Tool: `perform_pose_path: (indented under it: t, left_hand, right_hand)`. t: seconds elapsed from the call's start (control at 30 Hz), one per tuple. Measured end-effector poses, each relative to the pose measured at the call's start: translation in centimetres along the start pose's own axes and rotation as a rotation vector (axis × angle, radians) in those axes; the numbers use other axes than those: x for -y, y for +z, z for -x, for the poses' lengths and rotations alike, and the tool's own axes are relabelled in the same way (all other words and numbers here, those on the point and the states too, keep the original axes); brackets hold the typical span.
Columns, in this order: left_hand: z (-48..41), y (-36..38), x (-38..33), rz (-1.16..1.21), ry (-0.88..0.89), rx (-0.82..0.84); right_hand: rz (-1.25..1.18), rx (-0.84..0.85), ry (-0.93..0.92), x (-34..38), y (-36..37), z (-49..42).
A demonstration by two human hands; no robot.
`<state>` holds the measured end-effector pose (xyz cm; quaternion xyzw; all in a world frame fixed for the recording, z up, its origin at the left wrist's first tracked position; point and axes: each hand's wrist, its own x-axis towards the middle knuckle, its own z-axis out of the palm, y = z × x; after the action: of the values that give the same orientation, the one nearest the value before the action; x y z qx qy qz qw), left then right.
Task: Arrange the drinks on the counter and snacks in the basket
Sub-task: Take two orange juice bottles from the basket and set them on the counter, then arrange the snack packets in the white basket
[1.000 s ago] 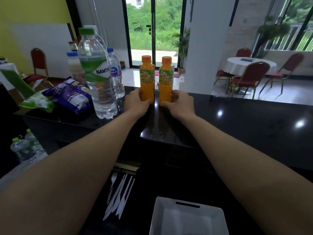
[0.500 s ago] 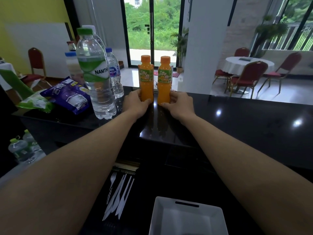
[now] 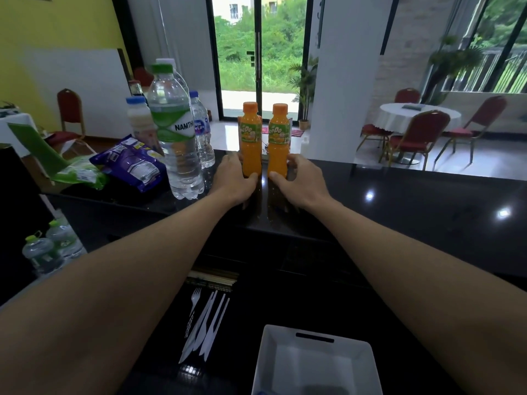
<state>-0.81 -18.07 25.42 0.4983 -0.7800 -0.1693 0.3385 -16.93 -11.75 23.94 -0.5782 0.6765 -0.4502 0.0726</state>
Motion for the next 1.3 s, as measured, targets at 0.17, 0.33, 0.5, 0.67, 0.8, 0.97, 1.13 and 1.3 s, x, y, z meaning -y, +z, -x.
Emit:
perform_pose_path:
  t: [0.17, 0.33, 0.5, 0.67, 0.8, 0.97, 1.13, 1.3]
  left_hand:
    - [2.5, -1.6, -1.2, -0.152, 0.108, 0.092]
    - [6.0, -3.2, -1.8, -0.162, 0.173, 0.115]
    - [9.4, -4.2, -2.1, -0.124, 0.264, 0.079]
    - [12.4, -4.8, -1.8, -0.112, 0.338, 0.071]
    - [14.1, -4.9, -1.3, -0.111, 0.411, 0.016]
    - [16.1, -4.4, -0.3, -0.115, 0.509, -0.109]
    - [18.8, -3.4, 0.4, -0.118, 0.586, -0.135]
    - [21.8, -0.9, 1.4, -0.006, 0.626, 0.181]
  right_hand:
    - [0.1, 0.054, -0.096, 0.3, -1.7, 2.9]
    - [0.139, 0.08, -0.165, 1.5, -4.0, 6.8]
    - [0.203, 0.099, -0.229, 2.9, -5.2, 9.9]
    - [0.21, 0.048, -0.319, 4.0, -5.3, 12.6]
    - [0.22, 0.001, -0.376, 4.2, -5.4, 14.6]
    - [0.233, -0.005, -0.394, 4.2, -5.8, 17.5]
    - [0.237, 0.054, -0.323, 2.9, -6.1, 21.4]
    - [0.233, 0.172, -0.148, -0.2, -5.7, 25.8]
